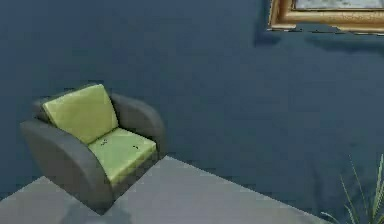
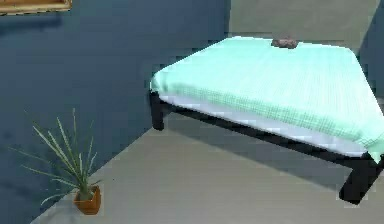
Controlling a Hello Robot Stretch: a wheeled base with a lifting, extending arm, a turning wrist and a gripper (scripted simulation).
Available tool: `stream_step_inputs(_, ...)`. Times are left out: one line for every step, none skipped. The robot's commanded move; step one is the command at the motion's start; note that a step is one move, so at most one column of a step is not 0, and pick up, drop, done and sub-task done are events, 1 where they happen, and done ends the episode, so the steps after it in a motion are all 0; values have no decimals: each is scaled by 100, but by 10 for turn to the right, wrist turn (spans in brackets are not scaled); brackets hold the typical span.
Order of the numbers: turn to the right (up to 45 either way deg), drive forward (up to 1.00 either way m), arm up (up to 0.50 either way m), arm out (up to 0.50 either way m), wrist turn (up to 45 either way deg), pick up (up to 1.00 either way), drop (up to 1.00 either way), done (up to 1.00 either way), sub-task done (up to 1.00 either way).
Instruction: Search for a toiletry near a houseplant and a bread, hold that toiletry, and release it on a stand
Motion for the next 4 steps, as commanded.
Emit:
stream_step_inputs(450, 0, 0, 0, 0, 0, 0, 0, 0)
stream_step_inputs(450, 0, 0, 0, 0, 0, 0, 0, 0)
stream_step_inputs(450, 0, 0, 0, 0, 0, 0, 0, 0)
stream_step_inputs(270, 0, 0, 0, 0, 0, 0, 0, 0)
